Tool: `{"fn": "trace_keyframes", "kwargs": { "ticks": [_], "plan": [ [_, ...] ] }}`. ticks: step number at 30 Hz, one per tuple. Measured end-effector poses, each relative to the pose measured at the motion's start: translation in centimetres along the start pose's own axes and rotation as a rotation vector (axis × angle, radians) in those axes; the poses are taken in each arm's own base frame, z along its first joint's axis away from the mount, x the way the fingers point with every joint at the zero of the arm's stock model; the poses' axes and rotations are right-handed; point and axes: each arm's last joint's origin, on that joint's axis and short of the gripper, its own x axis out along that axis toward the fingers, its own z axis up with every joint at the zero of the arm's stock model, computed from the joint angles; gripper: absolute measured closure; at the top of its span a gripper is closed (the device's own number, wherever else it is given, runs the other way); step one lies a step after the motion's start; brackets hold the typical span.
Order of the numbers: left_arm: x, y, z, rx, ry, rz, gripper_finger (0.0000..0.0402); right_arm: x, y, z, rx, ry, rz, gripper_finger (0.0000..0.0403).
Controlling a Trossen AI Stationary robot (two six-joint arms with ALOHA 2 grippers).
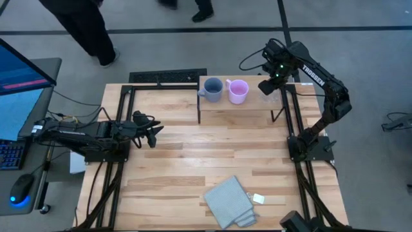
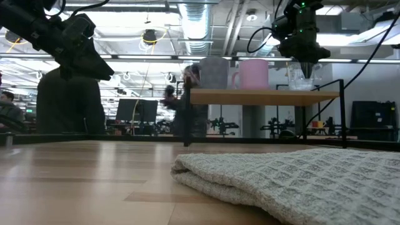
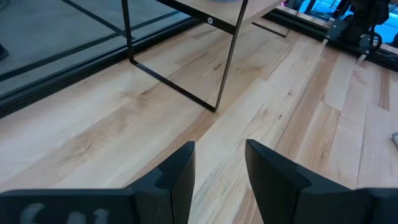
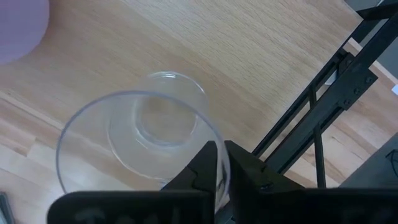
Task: Stack small to large cups/mugs on shelf
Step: Put the transparent mug on the shelf
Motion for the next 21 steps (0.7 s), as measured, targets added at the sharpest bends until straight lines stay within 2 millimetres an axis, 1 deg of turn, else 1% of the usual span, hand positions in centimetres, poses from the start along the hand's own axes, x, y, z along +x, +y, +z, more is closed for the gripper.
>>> {"fn": "trace_keyframes", "kwargs": {
  "ticks": [21],
  "plan": [
    [0.0, 0.0, -0.01, 0.004, 0.0, 0.0, 0.027, -0.01, 0.03, 0.08, -0.02, -0.01, -0.003, 0.0351]
  ]
}}
